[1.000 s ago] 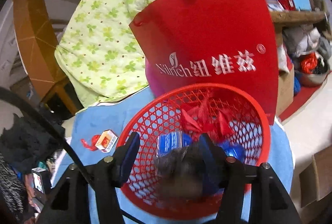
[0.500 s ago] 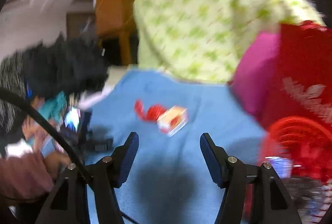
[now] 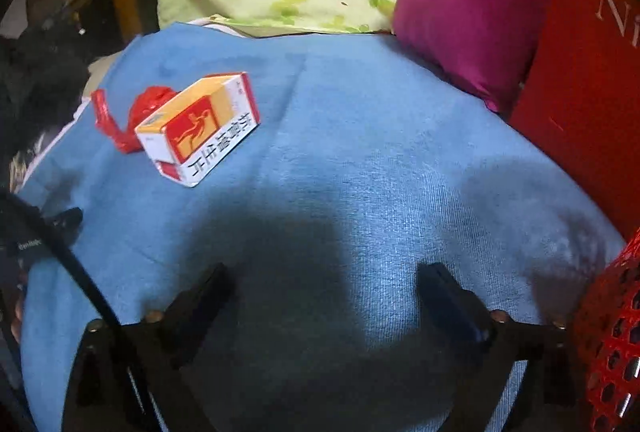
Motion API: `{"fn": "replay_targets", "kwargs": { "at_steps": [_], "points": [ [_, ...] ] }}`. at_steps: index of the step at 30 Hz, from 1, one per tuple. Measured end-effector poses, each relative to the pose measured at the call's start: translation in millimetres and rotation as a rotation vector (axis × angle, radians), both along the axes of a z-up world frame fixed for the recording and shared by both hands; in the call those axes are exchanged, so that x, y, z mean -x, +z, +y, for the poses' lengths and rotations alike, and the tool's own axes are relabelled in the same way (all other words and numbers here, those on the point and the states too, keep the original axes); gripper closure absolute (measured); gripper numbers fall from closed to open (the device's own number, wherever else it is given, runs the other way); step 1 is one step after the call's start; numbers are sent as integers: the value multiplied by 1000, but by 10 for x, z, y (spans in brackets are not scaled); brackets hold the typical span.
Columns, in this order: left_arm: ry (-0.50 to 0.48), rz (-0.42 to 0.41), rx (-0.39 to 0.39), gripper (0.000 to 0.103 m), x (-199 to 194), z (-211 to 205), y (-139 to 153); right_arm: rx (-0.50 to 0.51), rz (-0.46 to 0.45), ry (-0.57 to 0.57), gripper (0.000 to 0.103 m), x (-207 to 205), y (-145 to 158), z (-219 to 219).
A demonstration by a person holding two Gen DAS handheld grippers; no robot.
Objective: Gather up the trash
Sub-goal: 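Move both tools back toward the medicine box and red bag on blanket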
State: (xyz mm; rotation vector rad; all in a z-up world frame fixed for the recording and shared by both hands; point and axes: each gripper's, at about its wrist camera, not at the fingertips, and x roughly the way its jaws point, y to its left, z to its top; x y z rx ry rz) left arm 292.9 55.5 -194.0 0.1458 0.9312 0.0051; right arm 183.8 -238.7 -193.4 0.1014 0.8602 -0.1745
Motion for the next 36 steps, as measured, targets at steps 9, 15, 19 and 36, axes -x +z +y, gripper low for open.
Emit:
{"fn": "replay_targets", "kwargs": {
  "at_steps": [9,15,19,36],
  "points": [
    [10,2,1,0,22,-25,7,14,-4,10,0,88,3,35],
    [15,3,1,0,30,-31,9,15,-1,11,0,-6,-7,44],
    [15,3,2,0,32,-28,9,14,-1,12,0,4,-5,50],
    [17,-2,18,0,89,-3,25,13,0,13,0,3,-4,47]
  ]
}}
